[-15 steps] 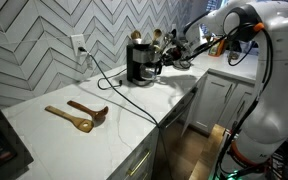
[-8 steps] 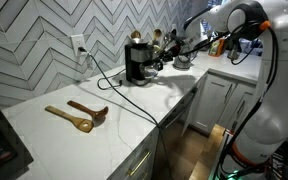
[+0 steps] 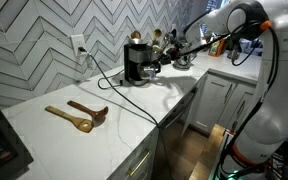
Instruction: Pick up the coffee jar and slot it into the coffee machine
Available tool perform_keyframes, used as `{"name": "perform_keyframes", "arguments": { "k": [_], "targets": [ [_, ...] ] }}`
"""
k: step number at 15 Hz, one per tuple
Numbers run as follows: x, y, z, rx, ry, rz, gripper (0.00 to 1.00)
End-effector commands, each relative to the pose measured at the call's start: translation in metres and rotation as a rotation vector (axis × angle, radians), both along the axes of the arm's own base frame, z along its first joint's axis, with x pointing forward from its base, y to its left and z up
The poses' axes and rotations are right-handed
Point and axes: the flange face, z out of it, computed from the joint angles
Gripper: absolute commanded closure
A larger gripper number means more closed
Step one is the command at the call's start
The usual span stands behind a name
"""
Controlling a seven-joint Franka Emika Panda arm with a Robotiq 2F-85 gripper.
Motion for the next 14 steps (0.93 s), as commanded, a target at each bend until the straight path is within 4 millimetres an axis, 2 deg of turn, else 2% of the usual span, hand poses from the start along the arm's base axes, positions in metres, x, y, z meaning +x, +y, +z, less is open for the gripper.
{"name": "perform_keyframes", "arguments": {
  "k": [1,7,11,14],
  "targets": [
    [-0.008,0.001,-0.011,0.045,-0.019,-0.096,0.92],
    [-0.007,0.009,-0.029,0.093,-0.054,-0.15,0.92],
    [-0.004,0.011,-0.03,0.103,-0.089,-0.174,0.92],
    [-0.002,0.015,-0.04,0.094,-0.055,-0.196,0.92]
  ]
}}
